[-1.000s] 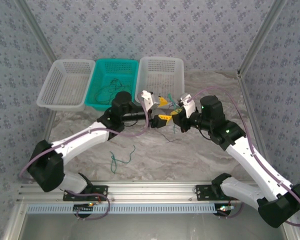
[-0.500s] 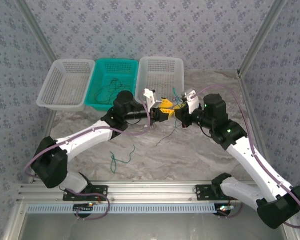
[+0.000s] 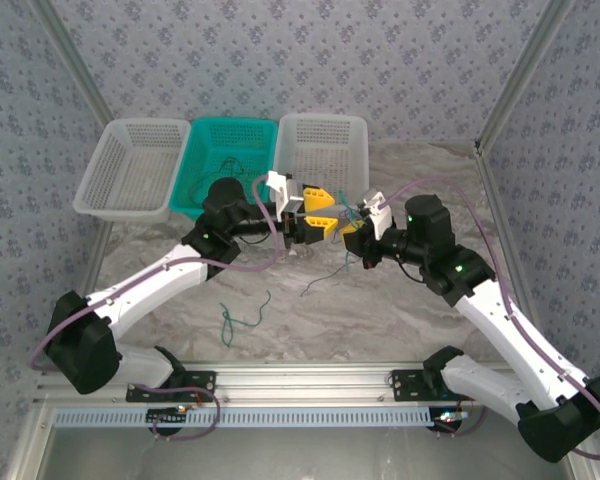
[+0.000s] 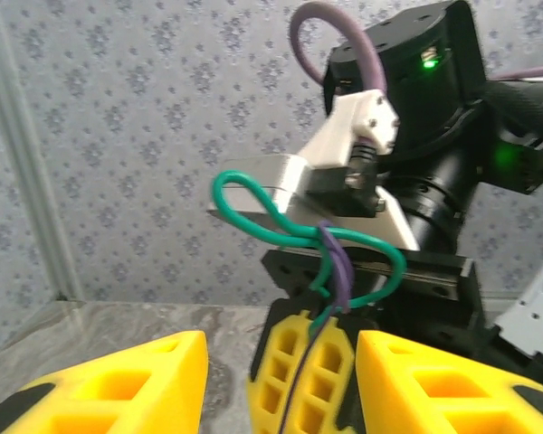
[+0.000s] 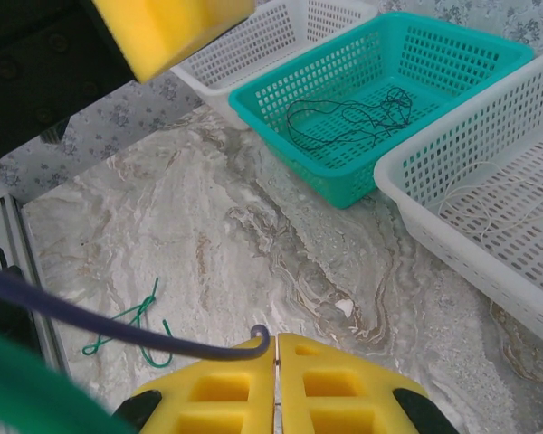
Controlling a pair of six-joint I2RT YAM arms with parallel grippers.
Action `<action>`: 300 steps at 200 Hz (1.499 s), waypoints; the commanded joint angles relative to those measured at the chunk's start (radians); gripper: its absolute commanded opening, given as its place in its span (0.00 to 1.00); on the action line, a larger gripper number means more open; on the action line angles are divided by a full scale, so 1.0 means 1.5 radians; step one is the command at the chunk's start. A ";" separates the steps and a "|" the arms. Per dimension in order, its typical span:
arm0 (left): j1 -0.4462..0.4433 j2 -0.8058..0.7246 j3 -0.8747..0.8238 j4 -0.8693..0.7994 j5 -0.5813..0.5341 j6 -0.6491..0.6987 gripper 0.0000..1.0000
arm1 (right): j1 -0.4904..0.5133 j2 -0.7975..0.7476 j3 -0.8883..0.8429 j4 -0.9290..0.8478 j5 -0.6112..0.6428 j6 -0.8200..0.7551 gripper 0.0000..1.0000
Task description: Untangle the cables
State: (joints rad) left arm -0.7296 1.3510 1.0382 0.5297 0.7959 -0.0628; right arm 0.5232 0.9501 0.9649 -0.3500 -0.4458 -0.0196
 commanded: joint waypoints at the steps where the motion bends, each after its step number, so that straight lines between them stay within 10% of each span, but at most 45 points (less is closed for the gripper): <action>1: -0.001 0.004 0.035 -0.003 0.061 -0.017 0.48 | -0.001 -0.001 0.010 -0.010 -0.014 -0.005 0.00; 85: -0.042 0.097 0.094 0.036 0.076 -0.069 0.48 | -0.001 -0.007 0.008 -0.012 -0.007 -0.002 0.00; 134: -0.041 0.089 0.083 0.035 0.027 -0.063 0.00 | -0.006 -0.016 -0.002 -0.012 0.004 -0.003 0.00; 207: 0.046 -0.048 0.017 -0.018 -0.197 -0.088 0.00 | -0.076 -0.053 -0.093 0.007 0.239 0.066 0.00; 300: 0.166 -0.181 0.018 -0.158 -0.351 -0.116 0.00 | -0.300 -0.020 -0.201 0.007 0.308 0.273 0.00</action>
State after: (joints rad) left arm -0.5339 1.1374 1.0405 0.3092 0.3458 -0.1867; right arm 0.1703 0.9047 0.6785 -0.2916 -0.0704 0.2279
